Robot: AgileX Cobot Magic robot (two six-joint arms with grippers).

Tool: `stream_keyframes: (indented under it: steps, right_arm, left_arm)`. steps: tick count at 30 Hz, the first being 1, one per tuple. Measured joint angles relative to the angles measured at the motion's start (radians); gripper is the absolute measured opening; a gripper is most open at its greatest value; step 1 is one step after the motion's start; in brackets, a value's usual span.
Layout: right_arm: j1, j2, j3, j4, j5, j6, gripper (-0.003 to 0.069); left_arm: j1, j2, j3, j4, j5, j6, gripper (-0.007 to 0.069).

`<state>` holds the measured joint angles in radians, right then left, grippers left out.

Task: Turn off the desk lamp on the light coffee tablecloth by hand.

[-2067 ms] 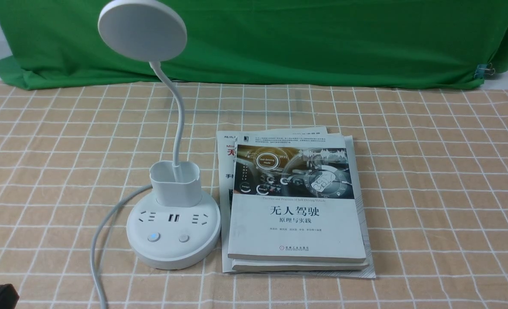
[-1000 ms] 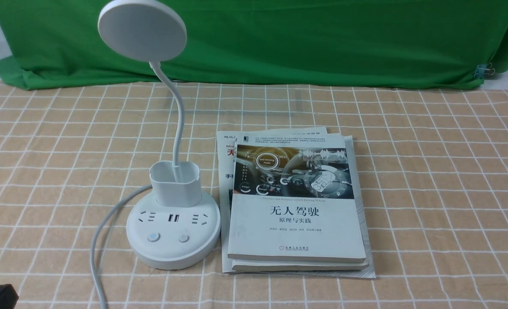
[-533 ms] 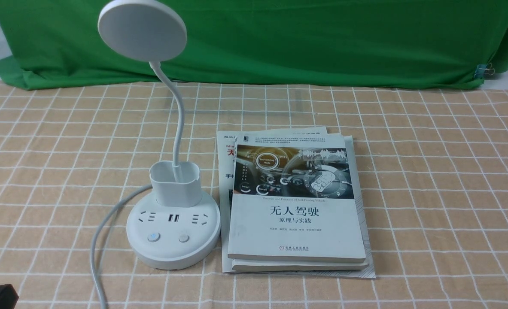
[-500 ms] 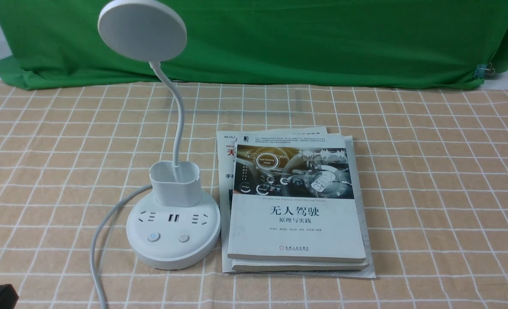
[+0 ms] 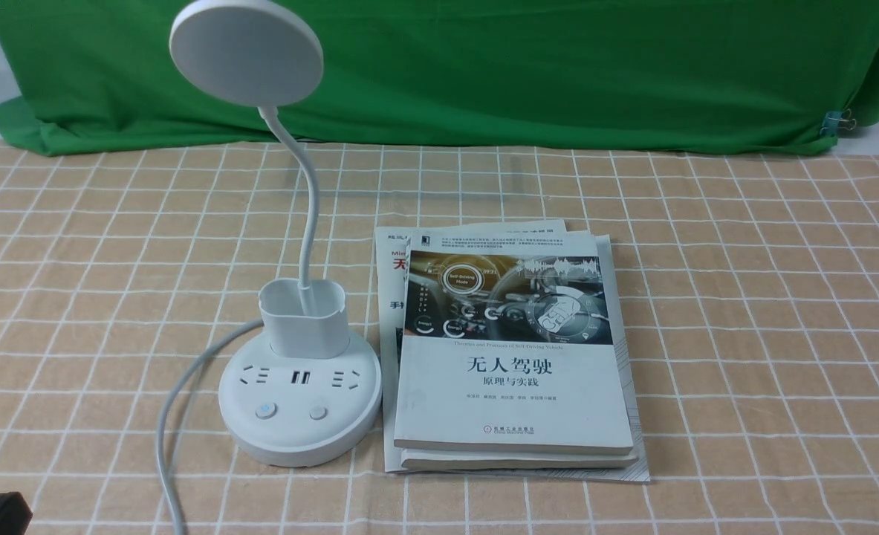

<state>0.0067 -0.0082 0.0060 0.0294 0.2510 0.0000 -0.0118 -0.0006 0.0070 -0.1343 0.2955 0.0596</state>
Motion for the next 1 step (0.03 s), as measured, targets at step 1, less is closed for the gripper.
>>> stream_keyframes:
  steps: [1]
  right_arm:
    - [0.000, 0.000, 0.000, 0.000, 0.000, 0.000, 0.0243]
  left_arm:
    - [0.000, 0.000, 0.000, 0.000, 0.000, 0.000, -0.0003]
